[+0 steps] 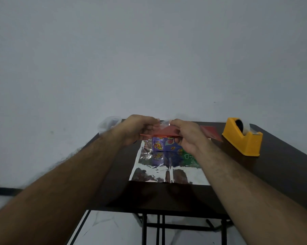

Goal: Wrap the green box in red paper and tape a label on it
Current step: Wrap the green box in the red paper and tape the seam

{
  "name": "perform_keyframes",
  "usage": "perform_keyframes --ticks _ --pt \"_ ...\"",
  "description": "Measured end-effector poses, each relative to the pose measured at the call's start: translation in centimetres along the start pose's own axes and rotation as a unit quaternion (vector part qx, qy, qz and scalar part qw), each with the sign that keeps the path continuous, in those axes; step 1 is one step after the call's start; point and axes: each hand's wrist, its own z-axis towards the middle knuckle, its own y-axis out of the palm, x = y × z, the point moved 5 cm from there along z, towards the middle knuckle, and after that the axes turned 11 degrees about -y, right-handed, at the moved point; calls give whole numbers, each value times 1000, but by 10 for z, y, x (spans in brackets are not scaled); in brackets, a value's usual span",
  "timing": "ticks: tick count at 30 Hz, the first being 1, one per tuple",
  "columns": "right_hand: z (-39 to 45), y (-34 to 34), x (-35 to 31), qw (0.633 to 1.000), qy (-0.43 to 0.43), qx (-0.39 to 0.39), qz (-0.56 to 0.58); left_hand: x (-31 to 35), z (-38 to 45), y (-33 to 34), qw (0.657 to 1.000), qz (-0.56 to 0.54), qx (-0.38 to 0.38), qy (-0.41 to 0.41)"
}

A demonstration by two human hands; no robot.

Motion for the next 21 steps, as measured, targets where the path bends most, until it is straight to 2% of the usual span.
perform_keyframes --ticks 7,13,15,17,19,21 --pt "-8 2 4 1000 -11 4 24 -4 8 -3 999 33 24 20" --pt "-4 -6 8 991 -102 22 -89 -5 14 -6 995 80 58 19" --pt "-5 -17 0 969 -156 62 -181 -4 17 -11 991 102 78 26" --pt "-5 -28 -11 929 -218 92 -285 -3 19 -16 987 127 91 39" --pt "-1 -34 -19 878 -289 66 -376 -5 24 -18 981 167 85 50" --pt "6 -31 -22 830 -331 8 -449 -8 28 -17 975 197 76 65"
